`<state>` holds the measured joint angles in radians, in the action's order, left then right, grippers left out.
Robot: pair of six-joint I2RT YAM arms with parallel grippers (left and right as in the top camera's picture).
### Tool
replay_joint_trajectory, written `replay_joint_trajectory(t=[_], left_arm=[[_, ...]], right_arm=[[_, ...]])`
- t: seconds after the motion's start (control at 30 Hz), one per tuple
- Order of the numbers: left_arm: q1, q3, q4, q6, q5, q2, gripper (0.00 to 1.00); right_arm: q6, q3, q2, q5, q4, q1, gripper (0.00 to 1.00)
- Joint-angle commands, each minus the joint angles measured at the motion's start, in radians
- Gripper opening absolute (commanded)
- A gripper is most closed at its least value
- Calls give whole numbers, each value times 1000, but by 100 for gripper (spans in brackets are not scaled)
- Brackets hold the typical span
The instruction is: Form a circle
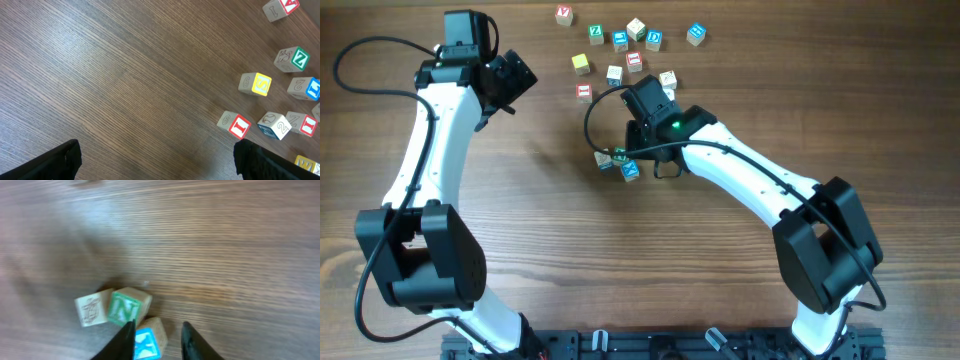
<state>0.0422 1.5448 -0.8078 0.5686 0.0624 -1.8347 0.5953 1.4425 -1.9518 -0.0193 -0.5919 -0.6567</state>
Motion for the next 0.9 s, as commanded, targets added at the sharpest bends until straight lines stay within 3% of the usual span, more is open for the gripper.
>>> replay_joint_trajectory(t=[0.0, 0.13, 0.33, 0.87], left_arm=[[1, 9, 3, -15, 10, 6, 100], [1, 9, 3, -15, 10, 6, 100], [1, 9, 3, -15, 10, 6, 100], [1, 9, 3, -15, 10, 6, 100]], right_arm=[[-232, 6, 11, 62, -14, -9, 55], [-312, 3, 10, 62, -51, -9, 68], [-335, -13, -22, 62, -52, -32, 76], [-270, -13, -89, 93, -52, -53, 72]])
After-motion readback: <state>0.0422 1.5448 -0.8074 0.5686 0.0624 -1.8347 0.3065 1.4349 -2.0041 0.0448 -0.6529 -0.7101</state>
